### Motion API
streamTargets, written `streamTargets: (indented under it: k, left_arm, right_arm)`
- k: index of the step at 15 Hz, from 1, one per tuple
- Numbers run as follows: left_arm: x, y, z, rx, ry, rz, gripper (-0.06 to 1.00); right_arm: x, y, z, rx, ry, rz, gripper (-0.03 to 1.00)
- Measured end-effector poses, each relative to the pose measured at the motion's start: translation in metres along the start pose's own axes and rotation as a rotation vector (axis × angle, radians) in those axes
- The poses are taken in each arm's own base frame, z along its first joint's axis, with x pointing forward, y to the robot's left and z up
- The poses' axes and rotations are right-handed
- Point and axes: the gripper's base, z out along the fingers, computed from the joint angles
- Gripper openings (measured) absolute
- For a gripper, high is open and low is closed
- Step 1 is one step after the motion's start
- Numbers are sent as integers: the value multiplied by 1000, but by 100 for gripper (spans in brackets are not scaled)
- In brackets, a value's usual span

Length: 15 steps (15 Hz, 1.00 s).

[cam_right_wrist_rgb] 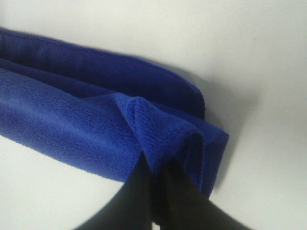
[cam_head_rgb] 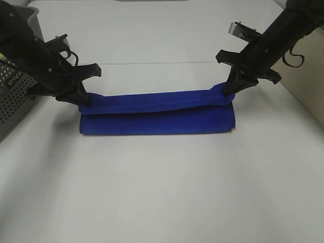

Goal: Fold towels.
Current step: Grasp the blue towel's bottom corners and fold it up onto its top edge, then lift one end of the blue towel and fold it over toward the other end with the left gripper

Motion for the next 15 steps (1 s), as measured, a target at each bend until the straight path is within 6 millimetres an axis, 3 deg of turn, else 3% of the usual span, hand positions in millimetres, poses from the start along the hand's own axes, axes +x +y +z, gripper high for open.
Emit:
streamTargets:
  k: [5, 7, 8, 9, 11, 12, 15]
  left_arm:
    - [-14, 6, 35, -4, 28, -3, 1]
    - [-15, 6, 35, -3, 27, -2, 8]
    - [-15, 6, 35, -3, 27, -2, 18]
    - [-15, 6, 35, -3, 28, -2, 41]
    - [-14, 6, 35, -2, 42, -2, 63]
    - [-14, 5, 34, -3, 42, 1, 74]
    - [-18, 4, 20, -27, 14, 35, 77]
  right_arm:
    - [-1, -15, 32, 4, 83, 42, 3]
    - [2, -21, 41, 18, 111, 75, 15]
    - [2, -21, 41, 18, 117, 77, 29]
    - [4, -20, 41, 15, 134, 78, 52]
    - [6, -19, 38, 10, 155, 75, 72]
    - [5, -16, 32, 13, 145, 66, 75]
    - [3, -6, 8, 26, 115, 31, 77]
